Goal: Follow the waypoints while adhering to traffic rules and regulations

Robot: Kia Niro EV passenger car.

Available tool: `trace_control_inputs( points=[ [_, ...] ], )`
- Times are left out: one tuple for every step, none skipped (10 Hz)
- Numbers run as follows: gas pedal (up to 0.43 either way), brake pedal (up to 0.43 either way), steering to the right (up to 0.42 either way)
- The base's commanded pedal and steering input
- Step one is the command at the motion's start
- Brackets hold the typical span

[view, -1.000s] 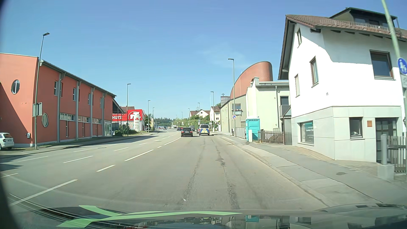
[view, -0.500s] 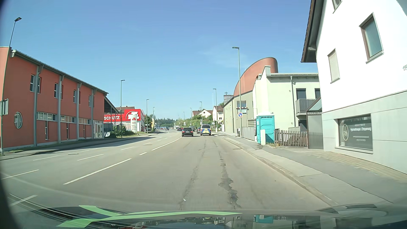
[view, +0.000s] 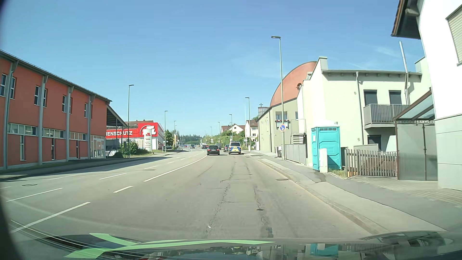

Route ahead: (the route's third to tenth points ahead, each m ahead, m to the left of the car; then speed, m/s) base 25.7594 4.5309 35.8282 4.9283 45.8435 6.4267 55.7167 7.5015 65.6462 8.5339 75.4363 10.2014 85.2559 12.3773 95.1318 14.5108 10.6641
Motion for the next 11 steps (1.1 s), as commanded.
trace_control_inputs(
  points=[
    [0.157, 0.000, -0.016],
    [0.157, 0.000, -0.016],
    [0.157, 0.000, -0.016],
    [0.157, 0.000, -0.014],
    [0.157, 0.000, -0.013],
    [0.157, 0.000, -0.013],
    [0.157, 0.000, -0.013],
    [0.157, 0.000, -0.013],
    [0.157, 0.000, -0.013],
    [0.157, 0.000, -0.013],
    [0.157, 0.000, -0.013]
  ],
)
